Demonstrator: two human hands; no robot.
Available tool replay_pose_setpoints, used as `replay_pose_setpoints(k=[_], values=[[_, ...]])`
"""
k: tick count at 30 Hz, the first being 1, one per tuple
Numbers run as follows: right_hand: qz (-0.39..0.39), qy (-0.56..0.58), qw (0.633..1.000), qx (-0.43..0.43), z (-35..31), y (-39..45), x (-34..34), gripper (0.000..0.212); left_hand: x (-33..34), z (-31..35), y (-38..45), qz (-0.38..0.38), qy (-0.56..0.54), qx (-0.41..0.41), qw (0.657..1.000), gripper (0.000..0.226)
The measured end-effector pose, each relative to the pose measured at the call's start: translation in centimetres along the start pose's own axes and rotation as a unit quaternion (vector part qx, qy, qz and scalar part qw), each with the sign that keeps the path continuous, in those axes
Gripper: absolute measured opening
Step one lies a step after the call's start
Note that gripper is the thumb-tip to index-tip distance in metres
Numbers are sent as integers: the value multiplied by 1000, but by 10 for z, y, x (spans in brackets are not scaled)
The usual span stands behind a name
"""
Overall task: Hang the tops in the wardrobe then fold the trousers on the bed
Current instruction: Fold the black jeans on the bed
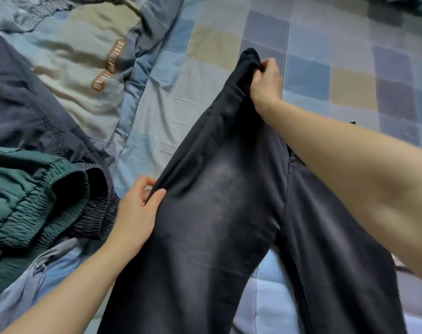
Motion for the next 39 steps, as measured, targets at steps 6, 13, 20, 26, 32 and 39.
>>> replay_pose_setpoints(k=[6,13,20,26,32,39], values=[[-141,56,983,99,-14,4,20,31,5,-23,31,-17,24,-52,998,4],[-163,11,982,96,99,-74,-51,56,16,-57,11,-3,48,-148,988,22],[-32,-185,931,312,271,-133,-220,47,46,-11,-52,-16,391,43,919,86],[-128,-50,898,417,320,-168,-262,43,148,29,-110,-150,387,197,888,76],[-209,40,902,375,327,-182,-261,22,259,47,-160,-241,473,283,799,75],[-156,-3,940,303,356,-170,-287,21,286,15,-175,-328,636,186,673,77]])
Point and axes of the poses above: each hand's wrist, its own y-axis towards the middle knuckle, its own x-axis out of the palm, z = x × y, the point moved 3 cm from there along y, towards the middle knuckle, and after that the axes turned 4 degrees about z, right-handed, at the moved point
